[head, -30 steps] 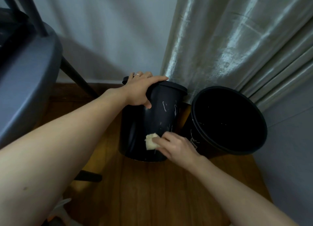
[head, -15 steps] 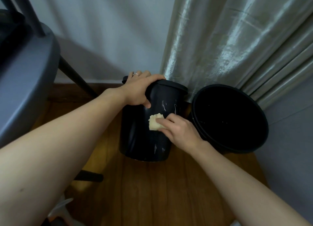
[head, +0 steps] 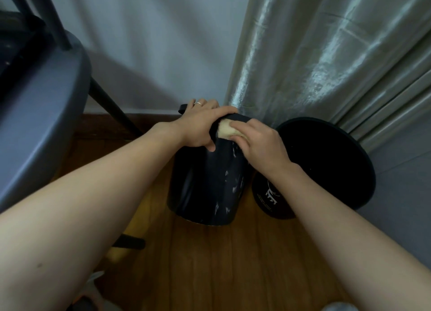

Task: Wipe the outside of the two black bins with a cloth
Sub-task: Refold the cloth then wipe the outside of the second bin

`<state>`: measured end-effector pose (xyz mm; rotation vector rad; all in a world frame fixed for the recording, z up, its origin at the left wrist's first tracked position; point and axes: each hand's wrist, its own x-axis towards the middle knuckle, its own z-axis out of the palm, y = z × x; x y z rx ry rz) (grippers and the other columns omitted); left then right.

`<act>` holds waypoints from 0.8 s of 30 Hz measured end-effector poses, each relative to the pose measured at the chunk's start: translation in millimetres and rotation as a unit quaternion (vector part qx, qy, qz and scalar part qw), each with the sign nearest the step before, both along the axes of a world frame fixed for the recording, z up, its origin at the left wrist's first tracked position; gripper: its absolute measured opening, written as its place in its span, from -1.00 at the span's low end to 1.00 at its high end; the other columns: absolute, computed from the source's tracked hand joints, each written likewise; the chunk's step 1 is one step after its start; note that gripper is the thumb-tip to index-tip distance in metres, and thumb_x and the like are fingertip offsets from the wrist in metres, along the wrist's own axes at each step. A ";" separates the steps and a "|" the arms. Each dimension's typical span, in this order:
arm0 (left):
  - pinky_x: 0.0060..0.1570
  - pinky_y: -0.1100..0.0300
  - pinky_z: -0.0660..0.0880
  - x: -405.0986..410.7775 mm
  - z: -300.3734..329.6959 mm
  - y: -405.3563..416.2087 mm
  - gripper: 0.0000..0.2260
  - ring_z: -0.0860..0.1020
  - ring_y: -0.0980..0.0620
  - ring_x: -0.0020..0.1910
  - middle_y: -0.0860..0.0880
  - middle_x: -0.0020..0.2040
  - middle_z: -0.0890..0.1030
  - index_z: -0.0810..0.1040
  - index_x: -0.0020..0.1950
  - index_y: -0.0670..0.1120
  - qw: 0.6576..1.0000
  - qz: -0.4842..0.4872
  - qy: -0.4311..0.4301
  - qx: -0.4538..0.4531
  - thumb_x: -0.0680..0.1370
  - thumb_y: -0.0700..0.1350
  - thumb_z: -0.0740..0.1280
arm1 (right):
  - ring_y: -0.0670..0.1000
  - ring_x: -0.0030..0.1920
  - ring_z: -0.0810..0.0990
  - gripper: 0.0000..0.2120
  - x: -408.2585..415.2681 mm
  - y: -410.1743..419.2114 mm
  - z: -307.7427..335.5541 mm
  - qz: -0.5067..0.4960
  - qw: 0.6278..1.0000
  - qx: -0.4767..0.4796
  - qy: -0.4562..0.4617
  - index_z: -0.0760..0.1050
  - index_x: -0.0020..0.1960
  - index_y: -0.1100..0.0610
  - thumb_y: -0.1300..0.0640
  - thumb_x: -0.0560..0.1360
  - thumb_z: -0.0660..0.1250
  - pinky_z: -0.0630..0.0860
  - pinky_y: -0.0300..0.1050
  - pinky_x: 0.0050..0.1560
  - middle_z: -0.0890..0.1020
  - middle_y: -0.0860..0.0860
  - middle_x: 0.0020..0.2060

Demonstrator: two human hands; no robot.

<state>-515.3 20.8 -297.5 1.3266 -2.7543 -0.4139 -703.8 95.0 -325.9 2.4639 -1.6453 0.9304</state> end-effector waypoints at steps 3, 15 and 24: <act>0.38 -0.07 0.11 1.0 1.1 -0.1 -0.06 0.29 -0.13 0.26 -0.05 0.22 0.37 0.14 0.51 0.22 1.000 0.004 0.003 0.004 0.27 -0.02 0.60 | 0.15 -0.14 0.60 -0.70 -19.3 3.2 -3.8 -0.031 0.999 0.015 -0.007 0.59 0.22 0.10 0.04 0.52 0.35 0.59 0.10 -0.17 0.60 0.10 -0.10; 0.36 -0.08 0.11 4.9 2.5 1.7 -0.07 0.30 -0.13 0.23 -0.05 0.18 0.37 0.16 0.50 0.22 1.000 0.007 0.010 0.006 0.26 -0.03 0.60 | 0.13 -0.20 0.59 -0.70 -11.6 27.8 -27.1 0.023 0.998 0.042 -0.027 0.60 0.19 0.12 0.02 0.52 0.34 0.59 0.09 -0.24 0.57 0.09 -0.14; 0.33 -0.05 0.12 4.0 1.9 -1.3 -0.08 0.30 -0.13 0.24 -0.07 0.20 0.38 0.17 0.50 0.21 1.000 0.009 0.011 0.003 0.27 -0.03 0.60 | 0.12 -0.20 0.58 -0.69 -11.0 37.3 -35.7 0.022 0.997 0.054 -0.045 0.59 0.20 0.13 0.02 0.53 0.30 0.59 0.09 -0.23 0.56 0.10 -0.13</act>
